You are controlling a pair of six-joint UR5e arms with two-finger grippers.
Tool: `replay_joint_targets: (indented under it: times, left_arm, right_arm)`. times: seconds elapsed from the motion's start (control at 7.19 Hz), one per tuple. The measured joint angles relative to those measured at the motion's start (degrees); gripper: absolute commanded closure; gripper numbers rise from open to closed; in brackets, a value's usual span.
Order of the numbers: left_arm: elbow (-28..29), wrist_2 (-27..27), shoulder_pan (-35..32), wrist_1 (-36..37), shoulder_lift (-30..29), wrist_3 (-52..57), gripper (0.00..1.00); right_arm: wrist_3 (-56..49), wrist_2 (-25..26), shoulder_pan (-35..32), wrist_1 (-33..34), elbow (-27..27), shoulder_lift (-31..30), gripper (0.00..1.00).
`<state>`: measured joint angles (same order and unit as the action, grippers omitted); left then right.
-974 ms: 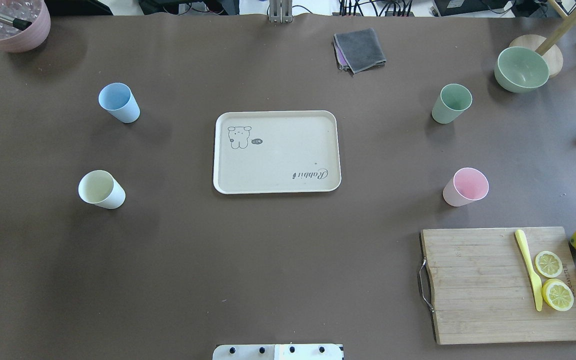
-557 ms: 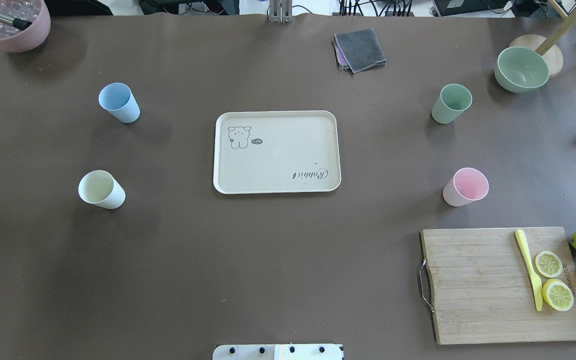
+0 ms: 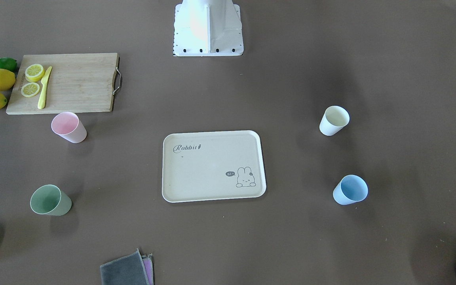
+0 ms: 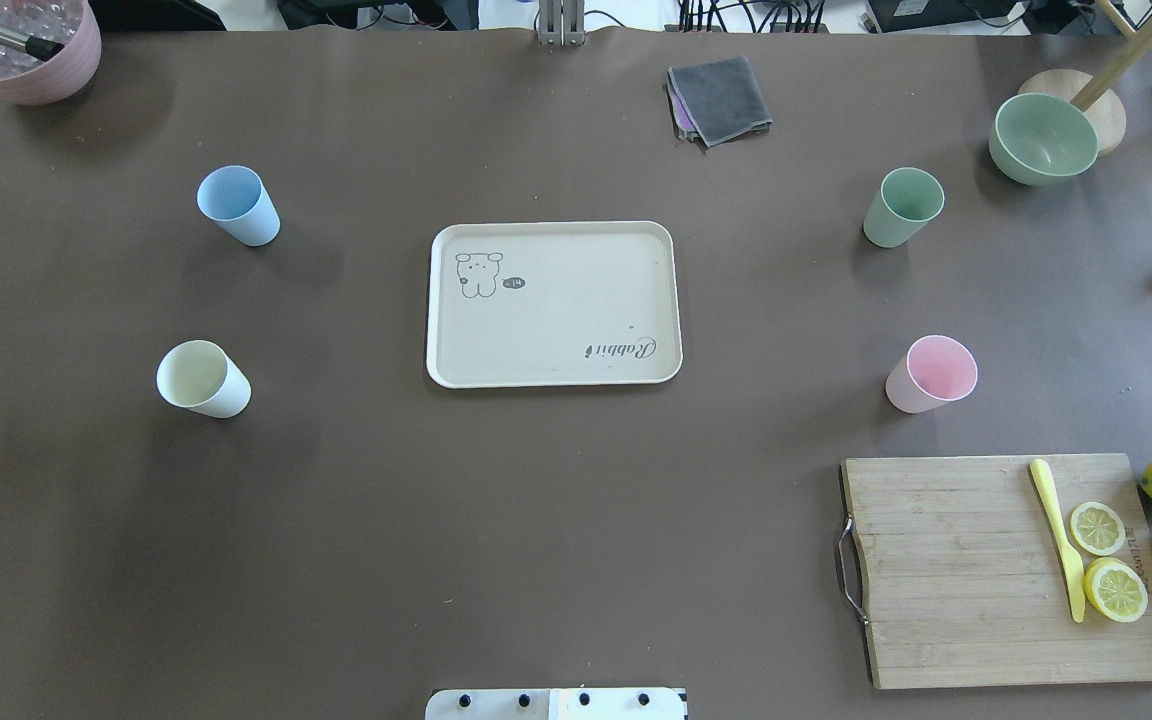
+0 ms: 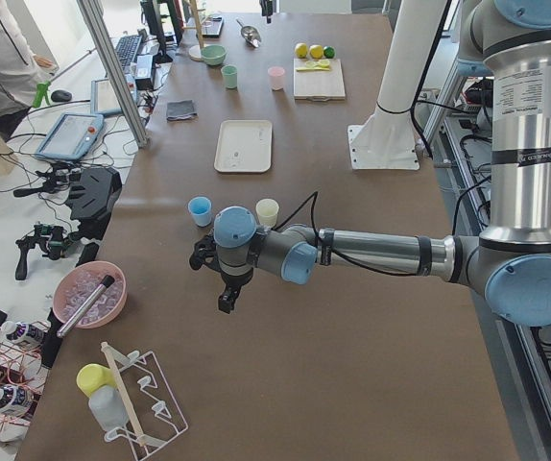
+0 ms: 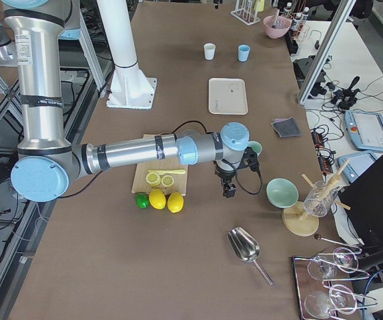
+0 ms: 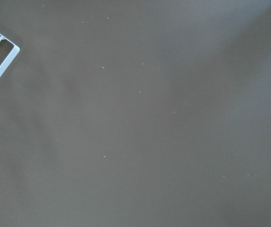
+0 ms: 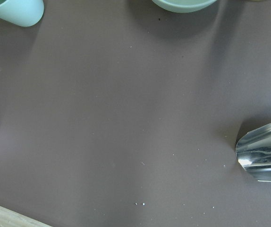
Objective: Place all cups on tray
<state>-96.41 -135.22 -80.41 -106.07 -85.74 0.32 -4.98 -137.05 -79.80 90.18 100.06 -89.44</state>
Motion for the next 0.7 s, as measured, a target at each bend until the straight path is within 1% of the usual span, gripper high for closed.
replay_joint_targets:
  times: [0.14,0.42,0.56,0.7]
  left_arm:
    - [0.0,0.1,0.0,0.0,0.1,0.1,0.02]
    - [-0.3,0.1,0.1,-0.1,0.3,-0.2,0.02]
    - [-0.6,0.0,0.3,-0.5,0.3,-2.0,0.02]
    - [-1.2,-0.3,0.9,-2.0,0.3,-6.0,0.02]
  right_arm:
    - [0.1,-0.5,0.0,0.0,0.5,-0.4,0.0]
    - [0.5,-3.1,0.1,0.0,1.6,-1.2,0.0]
    - [3.9,-4.1,1.0,0.0,3.2,-1.1,0.0]
    - [11.8,-4.7,3.9,-1.2,5.8,-0.9,0.0]
